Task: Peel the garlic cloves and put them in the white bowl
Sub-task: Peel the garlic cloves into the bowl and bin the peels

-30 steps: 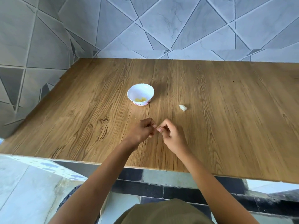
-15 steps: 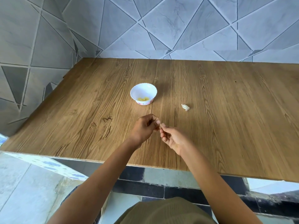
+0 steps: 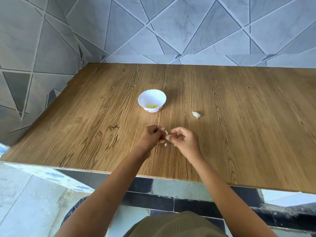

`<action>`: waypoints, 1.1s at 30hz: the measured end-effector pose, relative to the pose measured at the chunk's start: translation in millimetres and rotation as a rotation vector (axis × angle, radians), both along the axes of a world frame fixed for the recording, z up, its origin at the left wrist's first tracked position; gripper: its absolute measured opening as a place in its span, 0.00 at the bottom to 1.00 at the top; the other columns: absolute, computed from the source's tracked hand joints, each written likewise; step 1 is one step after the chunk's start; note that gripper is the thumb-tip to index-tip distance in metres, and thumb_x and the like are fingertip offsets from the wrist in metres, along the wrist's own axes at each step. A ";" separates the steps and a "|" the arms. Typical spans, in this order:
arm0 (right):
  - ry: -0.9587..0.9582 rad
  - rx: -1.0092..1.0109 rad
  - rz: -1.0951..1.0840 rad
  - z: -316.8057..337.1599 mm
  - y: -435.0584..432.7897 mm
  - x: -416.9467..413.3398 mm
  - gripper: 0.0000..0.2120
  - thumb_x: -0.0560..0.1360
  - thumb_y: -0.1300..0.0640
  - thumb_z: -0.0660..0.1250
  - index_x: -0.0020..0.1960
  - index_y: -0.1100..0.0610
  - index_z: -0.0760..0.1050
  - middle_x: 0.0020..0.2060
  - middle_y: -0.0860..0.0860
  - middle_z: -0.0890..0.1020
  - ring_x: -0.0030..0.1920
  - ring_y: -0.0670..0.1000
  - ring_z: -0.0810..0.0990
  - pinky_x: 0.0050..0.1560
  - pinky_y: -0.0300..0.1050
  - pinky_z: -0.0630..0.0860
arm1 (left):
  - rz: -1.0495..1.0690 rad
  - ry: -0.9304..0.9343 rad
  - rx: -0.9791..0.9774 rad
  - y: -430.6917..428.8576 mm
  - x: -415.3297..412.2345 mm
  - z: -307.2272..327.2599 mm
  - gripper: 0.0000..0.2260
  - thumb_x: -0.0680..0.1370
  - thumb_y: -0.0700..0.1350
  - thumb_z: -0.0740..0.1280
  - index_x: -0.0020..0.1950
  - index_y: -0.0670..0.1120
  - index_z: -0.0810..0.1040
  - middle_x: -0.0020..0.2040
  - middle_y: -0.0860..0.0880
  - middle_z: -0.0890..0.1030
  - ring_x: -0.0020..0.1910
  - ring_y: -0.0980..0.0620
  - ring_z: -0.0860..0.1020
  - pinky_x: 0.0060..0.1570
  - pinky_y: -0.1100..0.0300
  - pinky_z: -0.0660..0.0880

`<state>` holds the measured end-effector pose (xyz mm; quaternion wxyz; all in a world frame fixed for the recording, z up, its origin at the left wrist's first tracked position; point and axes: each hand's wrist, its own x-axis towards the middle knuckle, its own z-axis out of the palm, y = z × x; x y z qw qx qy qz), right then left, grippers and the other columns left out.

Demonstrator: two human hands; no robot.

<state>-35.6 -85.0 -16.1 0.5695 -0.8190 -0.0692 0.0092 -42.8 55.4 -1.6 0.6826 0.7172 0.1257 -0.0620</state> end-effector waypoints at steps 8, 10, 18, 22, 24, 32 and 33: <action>-0.038 0.035 0.046 -4.7 -1.1 2.0 0.03 0.74 0.63 0.69 0.47 0.60 0.81 0.36 0.53 0.83 0.34 0.46 0.82 0.38 0.42 0.81 | 0.007 -0.013 0.103 1.1 -2.1 2.4 0.10 0.80 0.40 0.61 0.47 0.34 0.77 0.37 0.44 0.79 0.35 0.51 0.76 0.35 0.62 0.76; -0.022 0.035 0.058 -6.8 -4.8 3.6 0.03 0.74 0.64 0.68 0.47 0.59 0.81 0.36 0.51 0.83 0.33 0.45 0.82 0.37 0.40 0.80 | 0.009 -0.101 0.361 6.4 -0.3 2.4 0.10 0.80 0.40 0.62 0.46 0.36 0.80 0.38 0.44 0.81 0.34 0.53 0.76 0.37 0.61 0.75; -0.022 0.078 0.026 -10.2 -6.8 6.5 0.05 0.70 0.65 0.73 0.46 0.61 0.82 0.33 0.52 0.83 0.32 0.48 0.81 0.34 0.40 0.78 | -0.068 -0.245 0.884 10.8 -1.8 11.0 0.02 0.69 0.41 0.72 0.40 0.47 0.81 0.44 0.52 0.80 0.38 0.54 0.76 0.40 0.55 0.76; -0.006 0.091 0.044 -9.8 -8.9 7.7 0.06 0.70 0.65 0.72 0.48 0.63 0.81 0.32 0.51 0.82 0.33 0.47 0.80 0.36 0.40 0.79 | -0.092 -0.252 0.648 12.1 0.5 16.9 0.07 0.73 0.37 0.70 0.49 0.44 0.82 0.40 0.50 0.83 0.37 0.60 0.79 0.43 0.65 0.77; 0.019 0.125 0.055 -7.7 -9.1 7.6 0.07 0.71 0.65 0.72 0.49 0.61 0.81 0.33 0.49 0.82 0.34 0.43 0.81 0.38 0.37 0.79 | -0.137 -0.190 0.511 11.9 1.3 19.6 0.08 0.75 0.37 0.68 0.53 0.43 0.82 0.40 0.45 0.84 0.34 0.60 0.80 0.40 0.69 0.76; 0.207 0.367 0.076 1.4 -8.3 3.9 0.06 0.71 0.64 0.71 0.47 0.57 0.81 0.35 0.50 0.85 0.35 0.44 0.82 0.37 0.33 0.77 | -0.157 -0.126 0.396 12.7 4.2 18.9 0.04 0.76 0.36 0.67 0.44 0.40 0.81 0.36 0.47 0.82 0.33 0.58 0.80 0.36 0.68 0.78; 0.248 0.404 0.080 2.7 -9.0 4.6 0.05 0.71 0.63 0.71 0.47 0.58 0.81 0.35 0.50 0.85 0.35 0.44 0.83 0.36 0.33 0.77 | -0.160 -0.128 0.397 12.7 4.6 19.2 0.04 0.77 0.36 0.66 0.44 0.40 0.80 0.36 0.47 0.82 0.33 0.57 0.80 0.37 0.67 0.78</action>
